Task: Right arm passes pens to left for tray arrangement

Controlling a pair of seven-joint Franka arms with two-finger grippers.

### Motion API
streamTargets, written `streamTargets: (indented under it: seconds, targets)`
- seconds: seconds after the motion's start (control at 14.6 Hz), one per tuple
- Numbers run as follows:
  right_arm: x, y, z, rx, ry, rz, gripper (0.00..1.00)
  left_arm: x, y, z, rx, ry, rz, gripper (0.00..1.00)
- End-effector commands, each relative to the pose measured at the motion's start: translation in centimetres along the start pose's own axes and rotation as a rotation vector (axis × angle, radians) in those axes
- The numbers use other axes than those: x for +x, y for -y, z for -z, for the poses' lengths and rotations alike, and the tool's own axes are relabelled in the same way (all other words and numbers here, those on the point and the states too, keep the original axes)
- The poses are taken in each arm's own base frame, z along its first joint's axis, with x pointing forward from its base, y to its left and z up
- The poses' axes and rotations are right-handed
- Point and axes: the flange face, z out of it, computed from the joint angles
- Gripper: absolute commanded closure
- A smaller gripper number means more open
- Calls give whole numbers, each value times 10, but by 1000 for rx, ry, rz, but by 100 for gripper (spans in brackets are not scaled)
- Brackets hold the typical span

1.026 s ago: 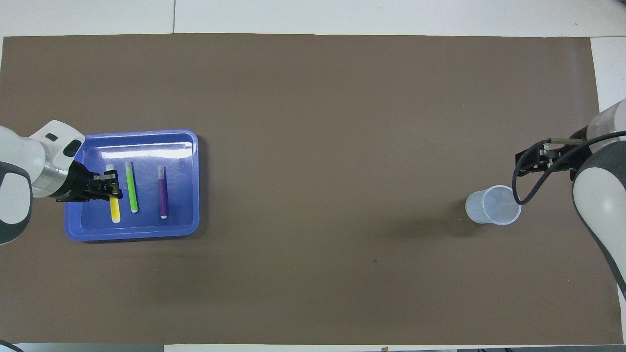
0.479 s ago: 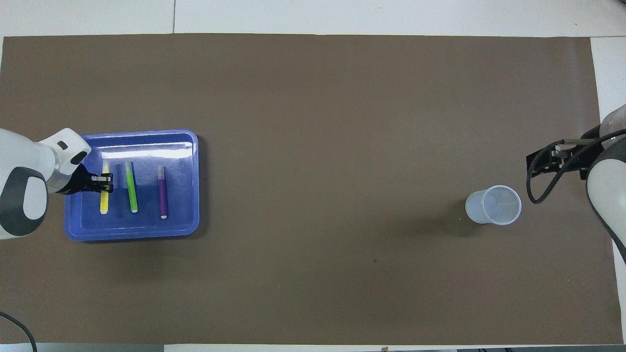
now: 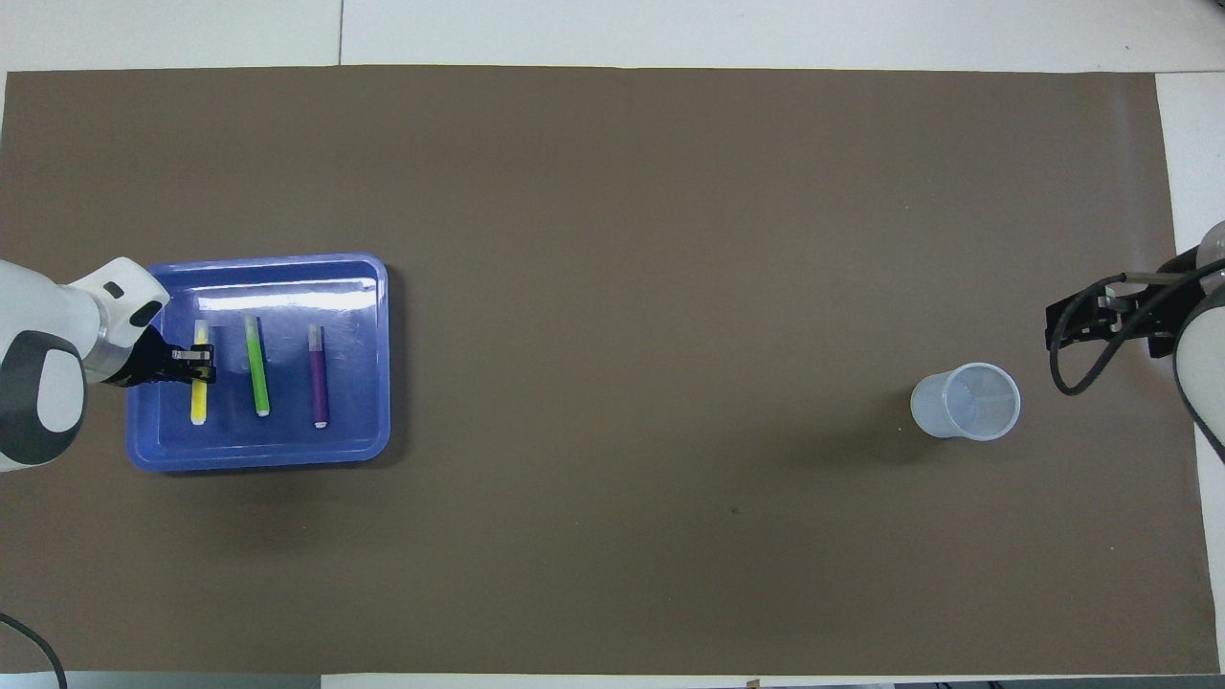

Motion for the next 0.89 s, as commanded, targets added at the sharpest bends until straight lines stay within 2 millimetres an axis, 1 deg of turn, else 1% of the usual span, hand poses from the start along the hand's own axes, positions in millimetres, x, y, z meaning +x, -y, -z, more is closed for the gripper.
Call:
streamTargets:
  seconds: [0.0,0.27,0.48,0.68,0.82]
  targets:
    - [-11,2,3,23,15,23,0,-3,2,-5,16,-16,-10,0]
    - [-3,-2,6,48,-31,5,0,-2,2,-6,15,-18,-7,0]
    - [-5,-8,7,51,-31,-5,0,-1,2,-5,15,-22,-9,0]
    - [-3,-5,9,81,-32,-8,0,0,1,-4,15,-23,-8,0]
    - [-3,-7,8,85,-30,-5,0,2,0,-2,14,-18,-11,0]
